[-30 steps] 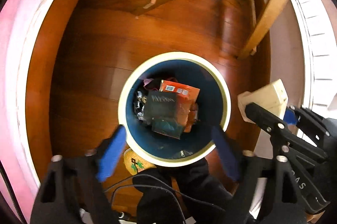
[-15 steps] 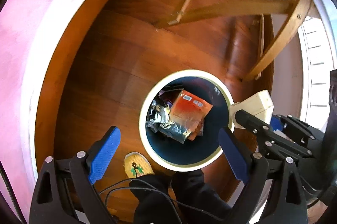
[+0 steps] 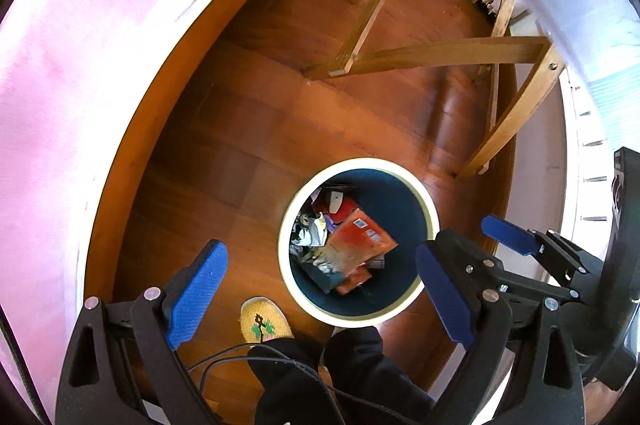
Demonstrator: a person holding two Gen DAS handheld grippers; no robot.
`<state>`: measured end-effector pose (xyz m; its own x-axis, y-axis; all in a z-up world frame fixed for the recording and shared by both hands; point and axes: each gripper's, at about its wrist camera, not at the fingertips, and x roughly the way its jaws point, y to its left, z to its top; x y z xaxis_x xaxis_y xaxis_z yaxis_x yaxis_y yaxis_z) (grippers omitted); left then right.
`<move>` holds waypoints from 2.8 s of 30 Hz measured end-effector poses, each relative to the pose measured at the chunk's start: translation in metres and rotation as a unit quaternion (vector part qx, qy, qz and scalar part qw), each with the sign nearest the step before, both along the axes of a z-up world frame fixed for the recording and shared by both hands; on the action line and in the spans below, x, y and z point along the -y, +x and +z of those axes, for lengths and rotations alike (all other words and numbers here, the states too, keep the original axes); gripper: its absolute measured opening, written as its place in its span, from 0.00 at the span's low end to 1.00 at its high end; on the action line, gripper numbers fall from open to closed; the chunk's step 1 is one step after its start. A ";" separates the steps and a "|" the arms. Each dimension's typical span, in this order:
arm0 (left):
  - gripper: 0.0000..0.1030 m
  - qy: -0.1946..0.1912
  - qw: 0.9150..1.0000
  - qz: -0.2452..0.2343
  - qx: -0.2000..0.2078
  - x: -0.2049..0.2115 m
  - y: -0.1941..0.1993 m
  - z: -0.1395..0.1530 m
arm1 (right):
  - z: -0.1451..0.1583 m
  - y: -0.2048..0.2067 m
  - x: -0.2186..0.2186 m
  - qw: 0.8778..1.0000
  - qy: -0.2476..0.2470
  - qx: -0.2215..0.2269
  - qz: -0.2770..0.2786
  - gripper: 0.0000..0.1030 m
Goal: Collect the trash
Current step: 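Raise both tools back toward the table, then grasp the blue face mask with the left tool while the right tool grasps the green crumpled paper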
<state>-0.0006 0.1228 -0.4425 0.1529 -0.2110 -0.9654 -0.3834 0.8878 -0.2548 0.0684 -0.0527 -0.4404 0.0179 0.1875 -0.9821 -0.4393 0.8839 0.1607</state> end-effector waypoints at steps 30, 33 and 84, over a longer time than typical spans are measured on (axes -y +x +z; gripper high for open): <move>0.97 0.029 0.972 -0.046 0.228 0.002 0.010 0.357 | 0.342 -0.011 0.046 0.981 0.102 0.134 -0.095 0.59; 0.97 0.042 0.967 -0.065 0.242 0.005 0.017 0.388 | 0.373 -0.011 0.055 0.974 0.108 0.162 -0.119 0.59; 0.71 0.094 0.993 -0.018 0.075 0.010 0.470 0.285 | 0.277 0.458 0.051 0.952 0.223 -0.009 -0.207 0.59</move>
